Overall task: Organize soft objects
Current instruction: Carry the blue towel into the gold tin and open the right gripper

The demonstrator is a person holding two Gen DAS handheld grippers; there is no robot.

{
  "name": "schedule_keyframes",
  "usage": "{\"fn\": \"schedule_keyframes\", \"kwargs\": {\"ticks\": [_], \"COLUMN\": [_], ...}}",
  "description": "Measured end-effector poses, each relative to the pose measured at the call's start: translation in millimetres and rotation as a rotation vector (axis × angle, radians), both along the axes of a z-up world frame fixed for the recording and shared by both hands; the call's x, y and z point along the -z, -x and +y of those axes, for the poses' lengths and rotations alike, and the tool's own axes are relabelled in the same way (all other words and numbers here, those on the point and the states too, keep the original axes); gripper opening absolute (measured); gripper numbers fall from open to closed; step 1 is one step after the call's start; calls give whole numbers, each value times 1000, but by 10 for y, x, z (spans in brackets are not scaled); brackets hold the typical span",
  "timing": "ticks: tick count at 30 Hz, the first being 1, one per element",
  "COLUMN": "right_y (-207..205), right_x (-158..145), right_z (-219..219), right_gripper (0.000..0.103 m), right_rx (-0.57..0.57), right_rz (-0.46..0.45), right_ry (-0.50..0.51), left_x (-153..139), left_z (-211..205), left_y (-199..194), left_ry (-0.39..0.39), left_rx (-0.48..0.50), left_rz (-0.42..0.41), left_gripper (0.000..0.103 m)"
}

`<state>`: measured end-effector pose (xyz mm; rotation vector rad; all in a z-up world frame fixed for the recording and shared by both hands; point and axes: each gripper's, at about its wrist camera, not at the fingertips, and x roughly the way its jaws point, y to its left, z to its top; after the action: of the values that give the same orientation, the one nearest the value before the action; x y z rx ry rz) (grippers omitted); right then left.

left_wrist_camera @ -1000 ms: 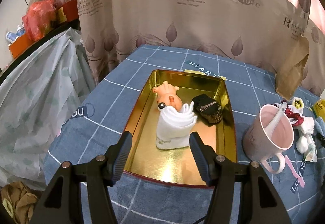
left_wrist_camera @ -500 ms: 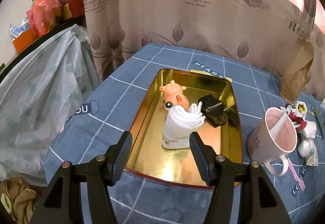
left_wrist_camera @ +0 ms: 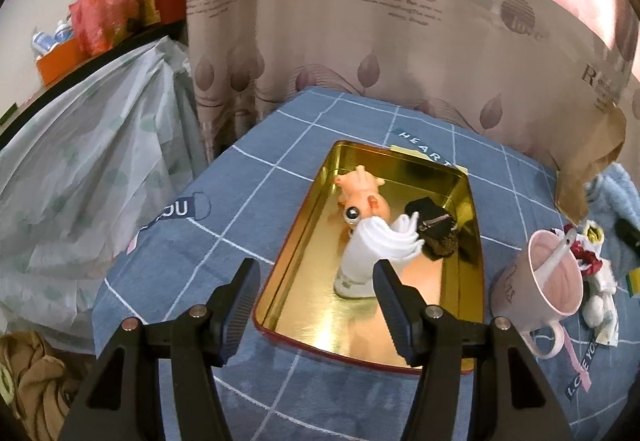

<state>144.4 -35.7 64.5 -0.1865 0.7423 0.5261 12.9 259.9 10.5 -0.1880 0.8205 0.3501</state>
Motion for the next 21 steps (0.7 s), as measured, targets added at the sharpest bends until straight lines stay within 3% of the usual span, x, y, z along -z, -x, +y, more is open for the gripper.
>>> {"fn": "schedule_keyframes", "kwargs": {"ticks": [11, 21], "right_y": [-83, -343], "right_x": [225, 498], "right_z": [1063, 1814], "right_gripper": [20, 20], "right_rx": [-150, -166], "right_rz": [71, 141], "right_ry": [17, 72], "left_x": [-124, -169], "left_z": [167, 410], "left_y": [120, 199], "left_ry": [18, 62], "left_rx": [-55, -111], "left_rz": [-32, -49], "left_gripper": [60, 60]}}
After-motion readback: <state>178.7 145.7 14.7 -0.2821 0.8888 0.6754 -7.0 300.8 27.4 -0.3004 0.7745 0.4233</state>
